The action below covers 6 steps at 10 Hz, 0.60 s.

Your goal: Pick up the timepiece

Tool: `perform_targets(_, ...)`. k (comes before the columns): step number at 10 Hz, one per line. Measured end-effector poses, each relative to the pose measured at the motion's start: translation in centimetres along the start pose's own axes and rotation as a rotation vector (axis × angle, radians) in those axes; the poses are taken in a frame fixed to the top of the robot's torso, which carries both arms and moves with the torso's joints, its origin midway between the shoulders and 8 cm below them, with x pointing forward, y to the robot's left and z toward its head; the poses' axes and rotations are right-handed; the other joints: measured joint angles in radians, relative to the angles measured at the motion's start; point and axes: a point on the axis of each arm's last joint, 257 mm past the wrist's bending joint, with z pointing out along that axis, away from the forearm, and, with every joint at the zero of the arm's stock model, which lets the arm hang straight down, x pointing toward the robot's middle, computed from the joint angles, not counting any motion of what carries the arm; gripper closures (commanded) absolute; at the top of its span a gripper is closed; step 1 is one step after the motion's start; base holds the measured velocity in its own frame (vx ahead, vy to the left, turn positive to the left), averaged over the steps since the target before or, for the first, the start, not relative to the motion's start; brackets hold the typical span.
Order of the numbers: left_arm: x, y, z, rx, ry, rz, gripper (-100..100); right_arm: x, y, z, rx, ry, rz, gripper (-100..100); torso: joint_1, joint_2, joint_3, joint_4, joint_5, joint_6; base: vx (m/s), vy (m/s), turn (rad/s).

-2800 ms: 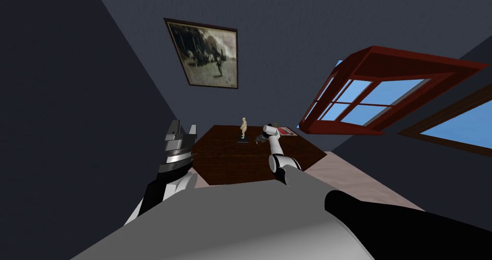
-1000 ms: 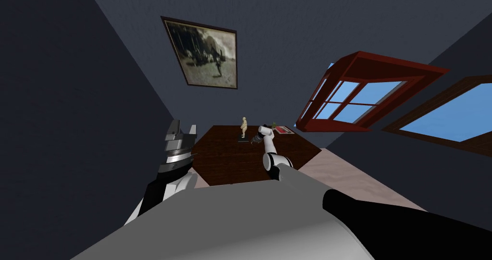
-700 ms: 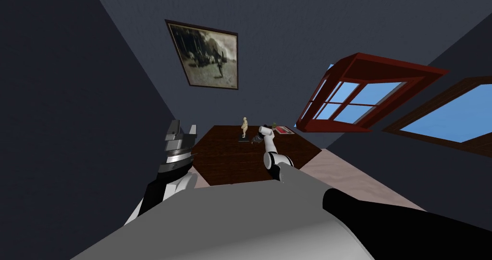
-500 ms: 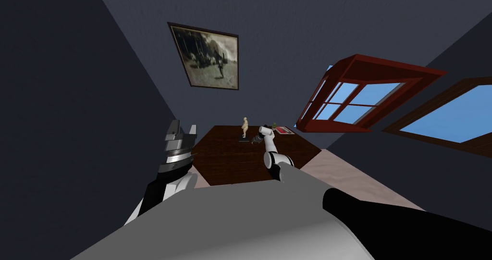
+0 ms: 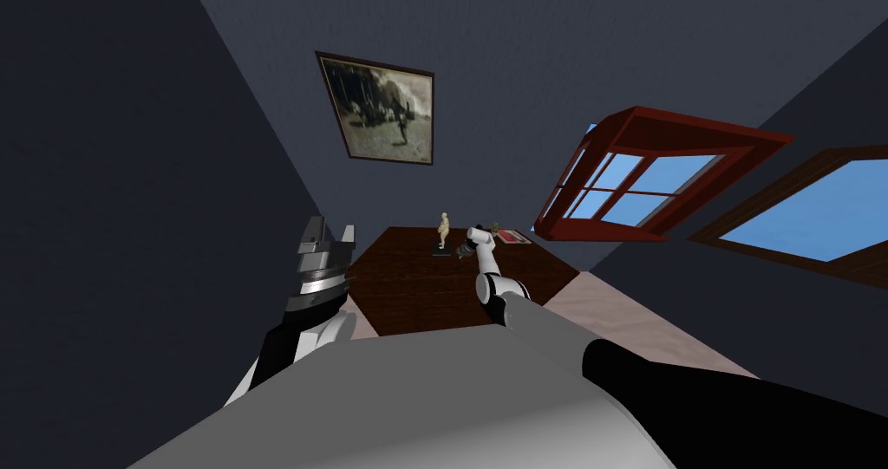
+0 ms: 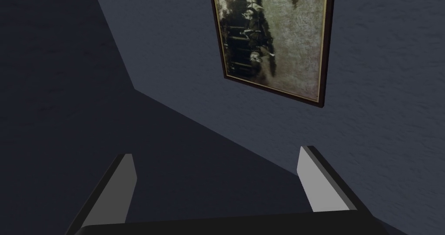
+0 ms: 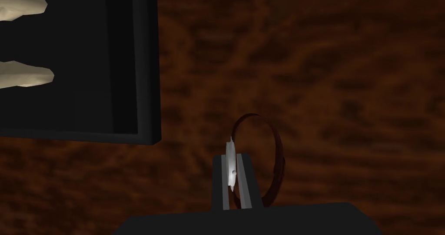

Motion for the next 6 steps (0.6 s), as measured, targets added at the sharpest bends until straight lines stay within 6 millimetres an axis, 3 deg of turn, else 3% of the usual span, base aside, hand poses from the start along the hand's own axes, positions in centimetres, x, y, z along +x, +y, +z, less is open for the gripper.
perform_targets(1,0.0,0.0,0.0,0.0,0.0,0.0,0,0.0,0.0,0.0,0.0,0.0,0.0,100,0.0,0.0,0.0,0.0,0.0,0.0,0.009,-0.023,-0.043)
perform_targets(6,0.0,0.0,0.0,0.0,0.0,0.0,0,-0.9,-1.3,-0.9,0.001,-0.012,-0.007,100,-0.002,-0.002,-0.001,0.0,0.0,0.0,0.018,-0.028,-0.025)
